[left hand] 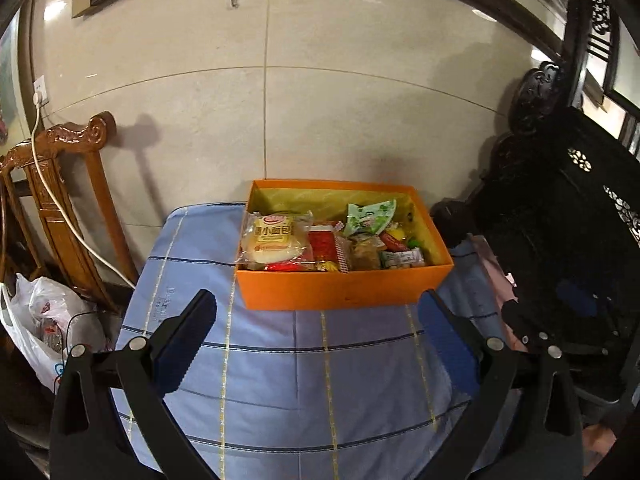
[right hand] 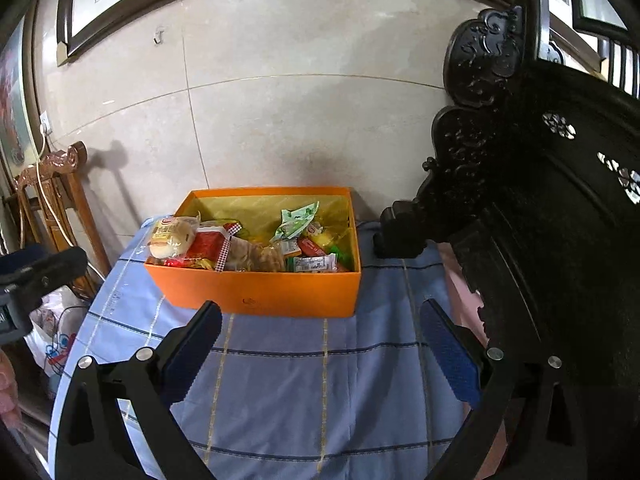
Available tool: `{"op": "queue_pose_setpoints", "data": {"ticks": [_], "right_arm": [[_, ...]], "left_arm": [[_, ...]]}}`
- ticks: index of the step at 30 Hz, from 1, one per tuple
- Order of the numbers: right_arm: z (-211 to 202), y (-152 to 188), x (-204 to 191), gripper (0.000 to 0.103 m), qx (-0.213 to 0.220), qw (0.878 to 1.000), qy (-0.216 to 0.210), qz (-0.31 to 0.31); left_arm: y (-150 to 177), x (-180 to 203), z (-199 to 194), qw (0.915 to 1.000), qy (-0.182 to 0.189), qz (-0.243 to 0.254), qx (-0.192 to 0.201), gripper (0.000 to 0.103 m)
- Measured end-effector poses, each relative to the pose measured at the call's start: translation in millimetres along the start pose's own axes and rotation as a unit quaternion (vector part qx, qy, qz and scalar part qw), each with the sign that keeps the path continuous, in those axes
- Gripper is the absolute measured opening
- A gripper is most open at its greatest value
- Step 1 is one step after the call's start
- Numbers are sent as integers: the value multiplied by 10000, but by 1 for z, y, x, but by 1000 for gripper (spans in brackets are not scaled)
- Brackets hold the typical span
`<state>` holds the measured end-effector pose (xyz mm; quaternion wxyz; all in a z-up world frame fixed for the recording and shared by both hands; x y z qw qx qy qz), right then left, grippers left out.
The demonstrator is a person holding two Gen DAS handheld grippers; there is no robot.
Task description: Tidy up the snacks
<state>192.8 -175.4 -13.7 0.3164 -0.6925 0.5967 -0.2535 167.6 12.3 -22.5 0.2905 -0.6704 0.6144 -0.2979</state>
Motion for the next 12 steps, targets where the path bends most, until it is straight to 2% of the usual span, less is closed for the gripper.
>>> {"op": "queue_pose_setpoints", "data": {"ticks": [7,12], "right_arm": [[-4,-1,-1,99,9,10000,41,-22],[-7,-3,-4,99,51,10000,-17,-12]], "left_arm": [[7,3,4,9998,-85,57,-148,99],[6,4,2,9997,-162,157,-100,99]]}}
Point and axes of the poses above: each gripper's, at about its wrist camera, not at the fingertips, and z roughly the way its jaws point, x to its right, y to its underside, the point moved 6 cm from there along z, roughly the way its jaws point, and after that the axes turned 3 degrees about -y, right-handed, at the moved point
